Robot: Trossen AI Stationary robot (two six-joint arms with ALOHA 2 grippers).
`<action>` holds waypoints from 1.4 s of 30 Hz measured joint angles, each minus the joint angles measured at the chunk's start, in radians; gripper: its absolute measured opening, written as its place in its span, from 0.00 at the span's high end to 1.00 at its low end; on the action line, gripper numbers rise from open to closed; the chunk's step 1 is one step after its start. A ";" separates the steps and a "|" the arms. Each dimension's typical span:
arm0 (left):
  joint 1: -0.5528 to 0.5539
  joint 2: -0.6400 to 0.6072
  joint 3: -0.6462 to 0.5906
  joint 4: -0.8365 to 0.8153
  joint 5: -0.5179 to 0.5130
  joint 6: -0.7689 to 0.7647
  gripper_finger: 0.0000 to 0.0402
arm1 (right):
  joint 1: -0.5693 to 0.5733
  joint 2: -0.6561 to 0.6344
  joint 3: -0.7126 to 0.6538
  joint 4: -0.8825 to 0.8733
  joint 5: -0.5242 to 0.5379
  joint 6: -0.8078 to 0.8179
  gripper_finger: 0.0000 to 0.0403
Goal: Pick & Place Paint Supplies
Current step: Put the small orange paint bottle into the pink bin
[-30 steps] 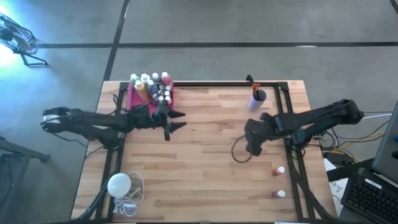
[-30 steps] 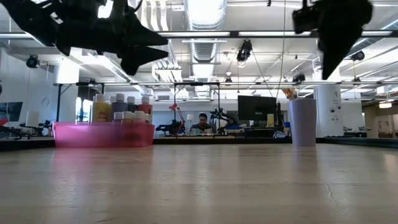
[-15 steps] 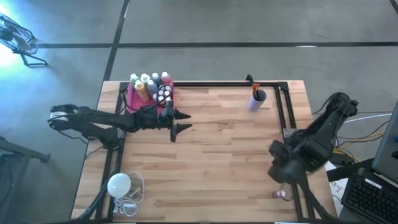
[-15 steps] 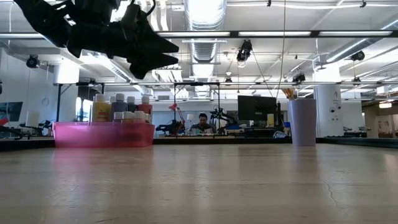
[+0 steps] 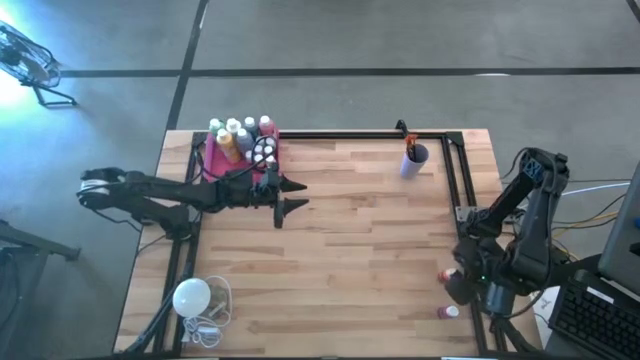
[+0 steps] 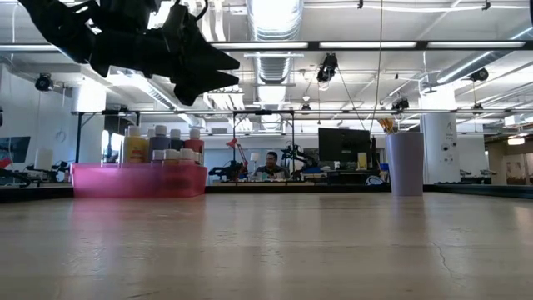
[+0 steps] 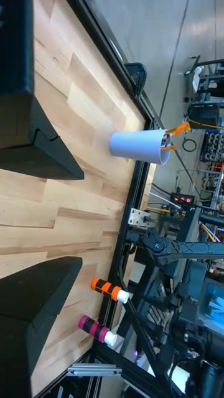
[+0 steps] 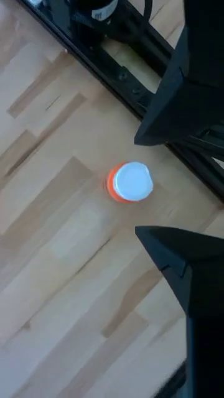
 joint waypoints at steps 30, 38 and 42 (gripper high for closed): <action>0.000 0.000 0.000 -0.001 -0.001 0.007 0.46 | -0.006 0.001 -0.179 0.187 -0.017 0.024 0.46; 0.000 0.000 0.000 -0.011 -0.001 0.007 0.46 | -0.006 0.002 -0.182 0.188 -0.017 0.033 0.51; 0.000 0.000 0.000 -0.015 -0.001 0.007 0.46 | -0.006 0.002 -0.194 0.193 -0.018 0.039 0.54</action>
